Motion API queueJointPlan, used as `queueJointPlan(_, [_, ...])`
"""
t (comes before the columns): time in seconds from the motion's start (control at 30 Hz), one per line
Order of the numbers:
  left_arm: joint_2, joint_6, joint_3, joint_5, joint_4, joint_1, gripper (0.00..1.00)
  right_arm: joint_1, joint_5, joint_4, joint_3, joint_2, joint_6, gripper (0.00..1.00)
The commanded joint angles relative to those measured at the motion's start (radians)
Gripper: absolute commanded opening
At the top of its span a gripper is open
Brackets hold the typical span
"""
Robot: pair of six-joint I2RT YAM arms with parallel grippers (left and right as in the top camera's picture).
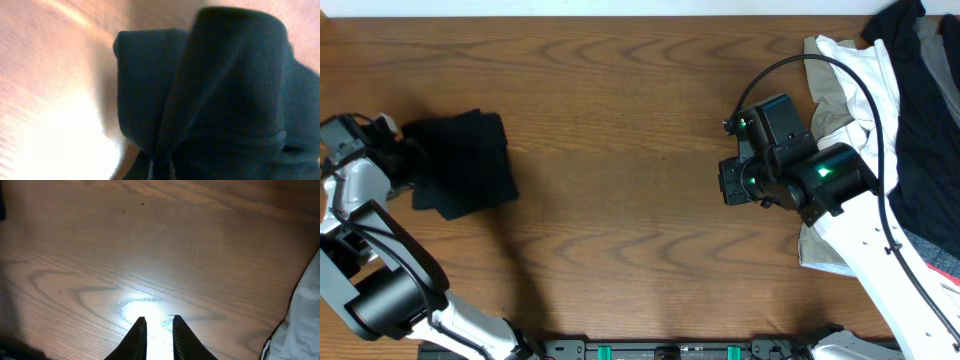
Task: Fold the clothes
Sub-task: 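Carry the folded polo to the table's left edge with the left gripper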
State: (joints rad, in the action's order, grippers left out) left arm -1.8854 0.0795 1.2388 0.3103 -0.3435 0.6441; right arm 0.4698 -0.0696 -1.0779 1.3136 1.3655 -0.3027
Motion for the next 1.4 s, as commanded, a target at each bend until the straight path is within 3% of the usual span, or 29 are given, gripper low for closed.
queueJointPlan(0.0, [-0.019, -0.01, 0.088, -0.008, 0.001, 0.001, 0.12, -0.008, 0.014, -0.004, 0.001, -0.011, -0.01, 0.17])
queueJointPlan(0.03, [-0.019, -0.013, 0.106, -0.008, -0.009, 0.001, 0.23, -0.008, 0.014, -0.005, 0.001, -0.011, -0.014, 0.17])
queueJointPlan(0.1, [-0.019, -0.02, 0.159, -0.008, -0.066, 0.0, 0.68, -0.008, 0.014, -0.006, 0.001, -0.011, -0.015, 0.17])
queueJointPlan(0.17, [-0.018, -0.036, 0.206, -0.006, -0.117, 0.0, 0.91, -0.008, 0.014, -0.008, 0.001, -0.011, -0.015, 0.17])
queueJointPlan(0.2, [-0.017, -0.051, 0.232, -0.006, -0.15, 0.0, 0.98, -0.008, 0.014, -0.01, 0.001, -0.011, -0.015, 0.17])
queueJointPlan(0.43, [-0.015, -0.085, 0.29, 0.039, -0.36, -0.042, 0.99, -0.008, 0.021, -0.015, 0.001, -0.011, -0.014, 0.17])
queueJointPlan(0.47, [-0.015, -0.085, 0.287, 0.059, -0.396, -0.056, 0.96, -0.008, 0.021, -0.015, 0.001, -0.011, -0.014, 0.17])
queueJointPlan(0.5, [-0.015, -0.084, 0.285, 0.064, -0.424, -0.068, 0.84, -0.008, 0.021, -0.015, 0.0, -0.011, -0.014, 0.17])
queueJointPlan(0.53, [-0.015, -0.084, 0.281, 0.063, -0.456, -0.081, 0.53, -0.008, 0.021, -0.016, 0.0, -0.011, -0.014, 0.17])
queueJointPlan(0.6, [-0.015, -0.085, 0.268, 0.064, -0.493, -0.103, 0.09, -0.008, 0.021, -0.017, 0.0, -0.011, -0.014, 0.17])
queueJointPlan(0.83, [-0.019, -0.077, 0.192, 0.062, -0.479, -0.15, 0.06, -0.008, 0.04, -0.023, 0.0, -0.011, -0.014, 0.17])
queueJointPlan(1.37, [-0.076, -0.1, 0.089, 0.032, -0.351, -0.029, 0.06, -0.008, 0.044, -0.044, -0.001, -0.011, -0.014, 0.17])
